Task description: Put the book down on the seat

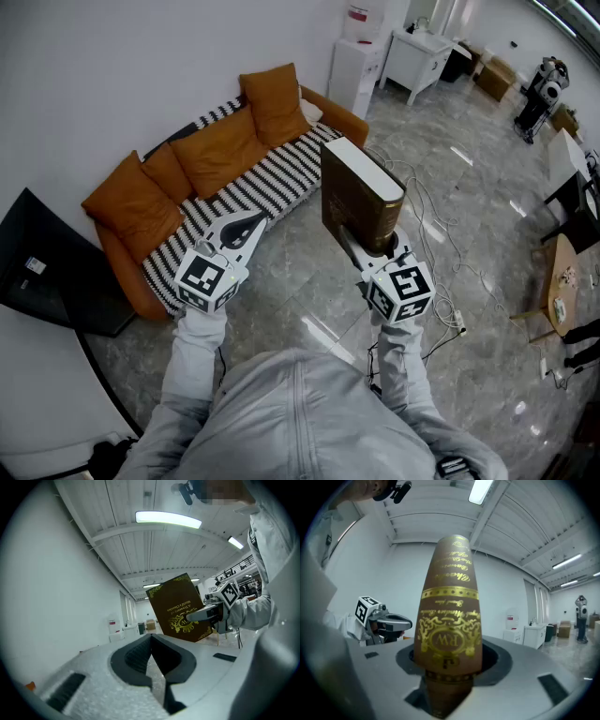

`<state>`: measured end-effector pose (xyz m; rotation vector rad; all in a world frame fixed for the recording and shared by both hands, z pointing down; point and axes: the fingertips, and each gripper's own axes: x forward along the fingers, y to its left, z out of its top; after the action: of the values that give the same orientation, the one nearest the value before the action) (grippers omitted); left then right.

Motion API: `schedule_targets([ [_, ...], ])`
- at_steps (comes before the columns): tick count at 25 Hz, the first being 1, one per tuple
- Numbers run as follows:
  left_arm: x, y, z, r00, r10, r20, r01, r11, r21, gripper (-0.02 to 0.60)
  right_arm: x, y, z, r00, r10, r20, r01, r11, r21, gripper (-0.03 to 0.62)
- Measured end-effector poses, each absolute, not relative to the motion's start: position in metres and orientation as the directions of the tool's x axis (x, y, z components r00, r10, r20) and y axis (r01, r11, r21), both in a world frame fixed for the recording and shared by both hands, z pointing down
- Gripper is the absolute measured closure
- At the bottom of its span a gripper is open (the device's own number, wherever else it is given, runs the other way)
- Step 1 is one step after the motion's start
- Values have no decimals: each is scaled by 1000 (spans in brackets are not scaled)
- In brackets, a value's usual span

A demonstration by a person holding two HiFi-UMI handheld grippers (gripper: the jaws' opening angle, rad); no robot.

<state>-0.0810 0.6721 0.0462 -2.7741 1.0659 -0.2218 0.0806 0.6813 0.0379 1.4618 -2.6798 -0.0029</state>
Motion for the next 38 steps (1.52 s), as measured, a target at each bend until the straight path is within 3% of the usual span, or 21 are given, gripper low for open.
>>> schedule_targets([
  [38,-18,680,62,659,-746,94,-713,-660,-236,557,161,682,53,-586,-806,83,-808,589,9,352],
])
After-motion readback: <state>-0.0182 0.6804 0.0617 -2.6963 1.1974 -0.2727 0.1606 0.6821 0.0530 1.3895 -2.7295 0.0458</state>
